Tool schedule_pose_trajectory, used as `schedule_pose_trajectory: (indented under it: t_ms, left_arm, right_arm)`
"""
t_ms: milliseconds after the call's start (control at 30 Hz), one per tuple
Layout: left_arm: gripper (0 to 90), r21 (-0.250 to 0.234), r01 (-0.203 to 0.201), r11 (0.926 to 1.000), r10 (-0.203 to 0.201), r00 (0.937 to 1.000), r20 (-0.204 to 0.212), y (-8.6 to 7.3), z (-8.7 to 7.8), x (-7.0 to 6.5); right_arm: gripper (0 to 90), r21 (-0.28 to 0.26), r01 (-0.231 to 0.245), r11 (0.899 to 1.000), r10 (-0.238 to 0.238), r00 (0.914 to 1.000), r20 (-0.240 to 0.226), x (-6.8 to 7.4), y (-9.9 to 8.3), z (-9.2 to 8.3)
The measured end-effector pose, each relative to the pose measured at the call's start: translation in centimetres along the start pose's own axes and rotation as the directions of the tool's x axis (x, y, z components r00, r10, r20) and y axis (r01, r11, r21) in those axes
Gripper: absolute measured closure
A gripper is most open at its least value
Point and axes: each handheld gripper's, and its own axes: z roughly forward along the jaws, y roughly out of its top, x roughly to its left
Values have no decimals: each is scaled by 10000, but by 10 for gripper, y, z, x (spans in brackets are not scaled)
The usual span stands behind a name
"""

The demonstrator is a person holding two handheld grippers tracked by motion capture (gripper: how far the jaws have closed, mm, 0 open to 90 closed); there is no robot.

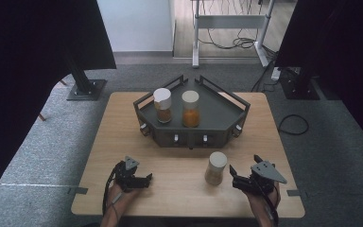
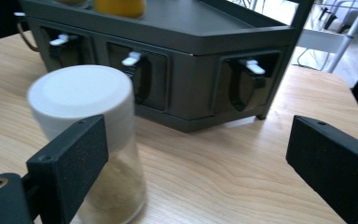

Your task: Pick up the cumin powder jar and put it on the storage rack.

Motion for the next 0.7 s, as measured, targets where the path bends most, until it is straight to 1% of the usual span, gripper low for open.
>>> schedule_pose_trajectory:
  t_ms: [267, 567, 700]
  left_arm:
    - [23, -2, 1, 10000, -1, 10000, -1, 0, 0, 0]
    - [23, -19, 34, 10000, -34, 10000, 4, 0, 0, 0]
    - [23, -20, 20, 10000, -20, 10000, 0, 0, 0, 0]
  right_arm:
    - [50, -13, 140, 9999, -141, 9990, -425, 9, 1, 3]
    - [50, 0, 327, 9995, -326, 9952, -919, 18, 1, 7]
    - [50, 36, 387, 9992, -381, 9943, -996, 22, 1, 9]
